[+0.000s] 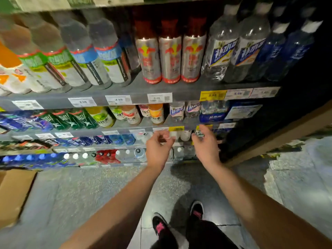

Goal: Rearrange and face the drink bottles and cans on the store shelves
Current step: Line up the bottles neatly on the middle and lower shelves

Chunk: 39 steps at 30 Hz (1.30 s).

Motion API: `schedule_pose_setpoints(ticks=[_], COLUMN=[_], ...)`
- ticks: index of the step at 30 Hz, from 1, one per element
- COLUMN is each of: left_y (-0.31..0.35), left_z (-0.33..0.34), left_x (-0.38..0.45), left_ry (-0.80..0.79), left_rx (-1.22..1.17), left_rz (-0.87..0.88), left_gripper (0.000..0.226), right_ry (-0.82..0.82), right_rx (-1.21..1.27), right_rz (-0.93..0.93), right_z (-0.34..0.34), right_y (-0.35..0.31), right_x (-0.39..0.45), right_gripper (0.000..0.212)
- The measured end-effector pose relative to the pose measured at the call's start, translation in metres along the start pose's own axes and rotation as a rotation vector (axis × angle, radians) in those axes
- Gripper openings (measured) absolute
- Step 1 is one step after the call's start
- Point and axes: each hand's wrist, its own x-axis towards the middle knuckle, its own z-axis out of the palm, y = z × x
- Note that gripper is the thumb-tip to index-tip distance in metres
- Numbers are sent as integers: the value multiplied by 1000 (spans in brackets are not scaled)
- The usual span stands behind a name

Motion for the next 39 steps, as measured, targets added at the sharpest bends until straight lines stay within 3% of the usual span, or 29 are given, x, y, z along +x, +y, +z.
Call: schedule_pose_setpoints(ticks=[8, 13, 16, 23, 27, 34, 39], left_y=[-28, -59, -64, -70, -63, -75, -94], left_z=[77, 116, 127, 137, 129, 79, 29], left_x=[68, 101, 120, 142, 136, 87, 92], left_ry=[99, 197, 262, 239, 207, 354, 458], left_rx=[-19, -58, -73, -113, -113, -118, -108], left_rz=[22, -20, 29, 74, 35, 14, 5], left_gripper=[33, 66, 54, 34, 41, 19, 23], right_ry=[-41, -57, -48, -38, -30, 29, -47], right_rx=[18, 102, 135, 151, 148, 176, 219], right_rz=[-41, -188, -230, -251, -254, -287, -245], right_z=[44, 65, 73, 83, 84, 97, 128], right_y=[33, 65, 74, 76, 73, 55, 31], right_x=[93, 120, 129, 133, 128, 99, 88], right_gripper=[55, 78, 77, 79, 78, 51, 53])
